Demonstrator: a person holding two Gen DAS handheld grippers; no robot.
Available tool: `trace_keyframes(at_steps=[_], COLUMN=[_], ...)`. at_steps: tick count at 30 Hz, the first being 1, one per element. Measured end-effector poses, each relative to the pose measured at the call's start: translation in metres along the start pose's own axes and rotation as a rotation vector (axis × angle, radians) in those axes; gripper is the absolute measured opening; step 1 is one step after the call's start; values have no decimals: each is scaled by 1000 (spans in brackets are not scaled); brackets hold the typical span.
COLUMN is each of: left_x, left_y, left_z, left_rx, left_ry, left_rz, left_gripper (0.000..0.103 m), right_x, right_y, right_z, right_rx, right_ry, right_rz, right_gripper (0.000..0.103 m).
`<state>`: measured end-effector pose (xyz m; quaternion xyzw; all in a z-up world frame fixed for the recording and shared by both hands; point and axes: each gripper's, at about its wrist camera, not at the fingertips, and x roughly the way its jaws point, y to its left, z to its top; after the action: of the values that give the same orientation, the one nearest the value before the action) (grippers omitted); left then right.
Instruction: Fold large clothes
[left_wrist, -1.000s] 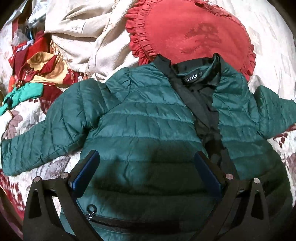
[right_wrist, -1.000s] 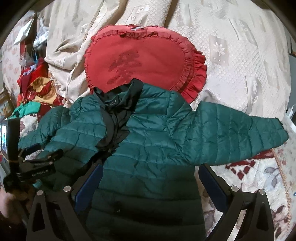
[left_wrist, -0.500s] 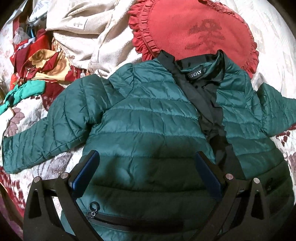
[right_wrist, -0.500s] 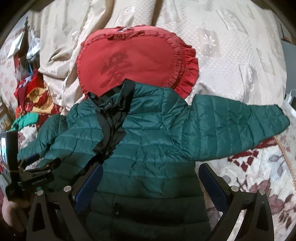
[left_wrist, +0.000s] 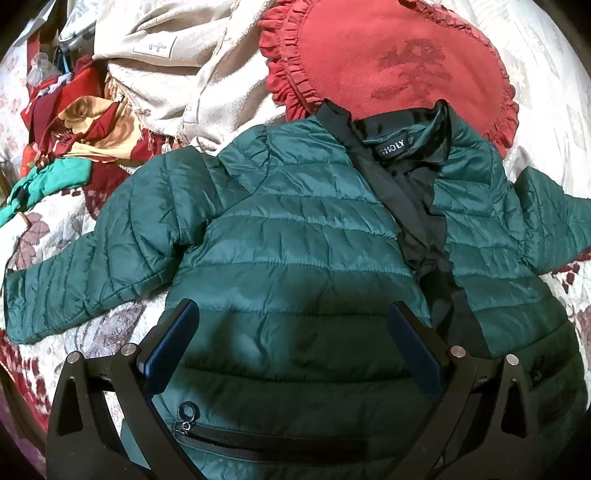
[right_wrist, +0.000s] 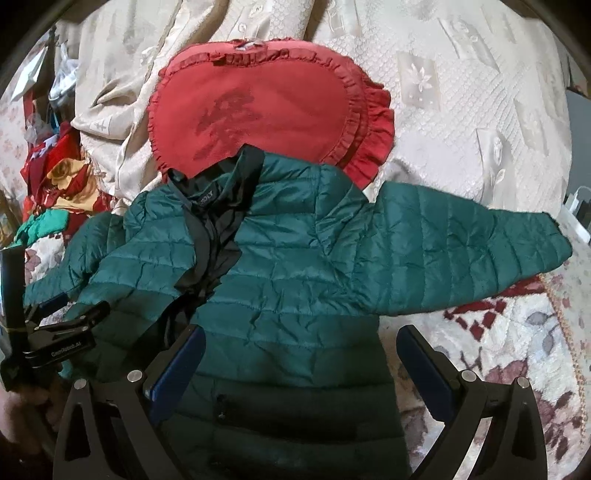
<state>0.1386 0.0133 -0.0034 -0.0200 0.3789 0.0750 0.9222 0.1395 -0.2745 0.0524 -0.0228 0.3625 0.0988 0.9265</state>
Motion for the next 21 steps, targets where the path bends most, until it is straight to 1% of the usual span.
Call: trace_keyframes(at_steps=[3,8,21], left_x=[1,3,2], left_y=[0,-1,-3], left_z=[0,0,-2], left_rx=[3,1,4], left_ry=[2,9,7], left_rz=[1,1,2], left_gripper=[102,102,102], right_x=[-1,4,4], right_y=[1,1,4], right_z=[1,1,0], right_rx=[-7,-6,-21], right_ry=[-10,13,12], right_rz=[-14,-3,-11], right_gripper=[103,103,103])
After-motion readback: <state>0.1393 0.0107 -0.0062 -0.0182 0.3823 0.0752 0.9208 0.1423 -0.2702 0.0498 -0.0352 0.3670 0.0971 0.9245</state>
